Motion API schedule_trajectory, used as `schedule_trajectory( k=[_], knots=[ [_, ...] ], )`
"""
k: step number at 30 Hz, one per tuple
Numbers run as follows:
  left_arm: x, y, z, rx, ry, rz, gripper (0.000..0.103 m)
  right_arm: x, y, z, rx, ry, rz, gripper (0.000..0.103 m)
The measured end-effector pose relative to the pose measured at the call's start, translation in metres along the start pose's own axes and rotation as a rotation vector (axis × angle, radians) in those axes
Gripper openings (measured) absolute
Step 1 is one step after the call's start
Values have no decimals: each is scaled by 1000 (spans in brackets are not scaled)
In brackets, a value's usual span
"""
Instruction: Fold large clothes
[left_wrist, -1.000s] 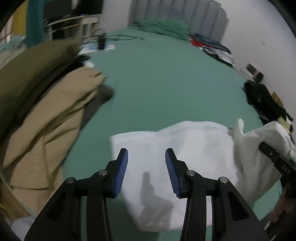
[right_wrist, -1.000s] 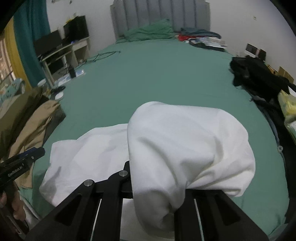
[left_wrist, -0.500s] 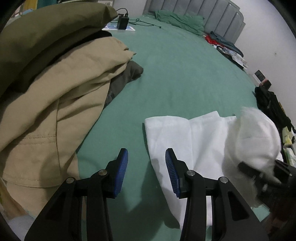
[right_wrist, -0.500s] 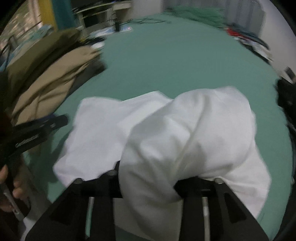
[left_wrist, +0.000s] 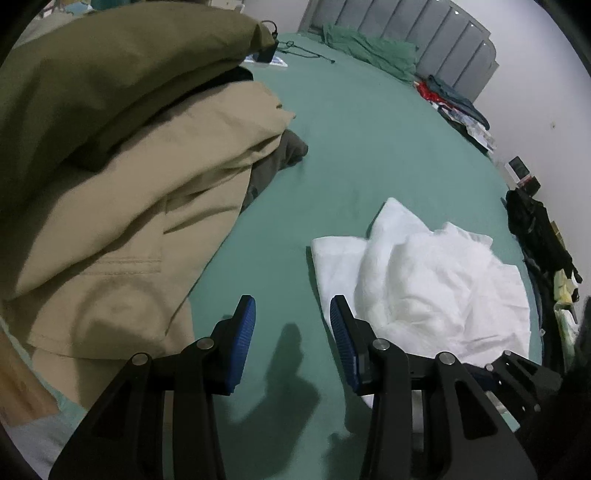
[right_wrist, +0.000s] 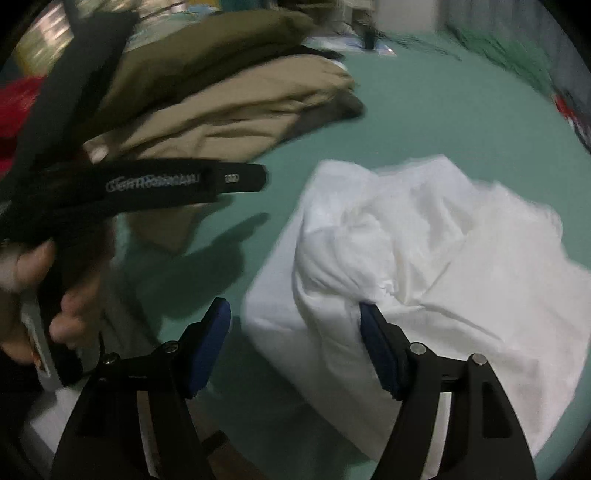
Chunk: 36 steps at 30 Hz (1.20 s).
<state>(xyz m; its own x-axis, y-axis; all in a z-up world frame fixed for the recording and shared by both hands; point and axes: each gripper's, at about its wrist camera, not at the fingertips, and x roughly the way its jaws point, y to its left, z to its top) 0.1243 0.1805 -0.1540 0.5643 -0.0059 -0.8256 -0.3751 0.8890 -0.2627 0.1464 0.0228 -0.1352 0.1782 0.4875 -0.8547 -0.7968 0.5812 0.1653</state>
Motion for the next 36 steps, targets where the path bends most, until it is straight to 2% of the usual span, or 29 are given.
schedule_trajectory(
  k=[2, 5, 11, 14, 16, 21, 22, 23, 24, 30, 32, 36],
  knots=[
    [-6, -3, -1, 1, -15, -10, 44, -10, 9, -2, -42, -33, -9, 72],
    [-14, -11, -1, 15, -41, -29, 44, -24, 10, -5, -39, -69, -22, 72],
    [-24, -39, 2, 51, -75, -146, 45, -61, -31, -26, 110, -150, -87, 72],
    [-13, -55, 0, 71, -27, -195, 45, -80, -58, -42, 218, -192, -154, 72],
    [-1, -69, -5, 119, 13, -163, 48, -91, -81, -58, 311, -213, -215, 72],
    [32, -85, -22, 192, 122, -93, 47, -103, -127, -97, 519, -201, -305, 72],
    [36, -85, -26, 194, 137, -98, 25, -103, -133, -104, 550, -200, -303, 72],
    [38, -84, -28, 196, 142, -118, 14, -102, -136, -110, 569, -202, -292, 72],
    [38, -84, -30, 205, 149, -125, 14, -101, -137, -113, 574, -203, -285, 72],
    [-8, -70, -42, 167, 19, -27, 11, -82, -131, -109, 537, -208, -247, 72],
    [-12, -66, -47, 153, 21, 7, 11, -74, -126, -102, 502, -198, -241, 72],
    [5, -55, -52, 112, 95, 49, 13, -47, -122, -92, 450, -134, -245, 72]
  ],
)
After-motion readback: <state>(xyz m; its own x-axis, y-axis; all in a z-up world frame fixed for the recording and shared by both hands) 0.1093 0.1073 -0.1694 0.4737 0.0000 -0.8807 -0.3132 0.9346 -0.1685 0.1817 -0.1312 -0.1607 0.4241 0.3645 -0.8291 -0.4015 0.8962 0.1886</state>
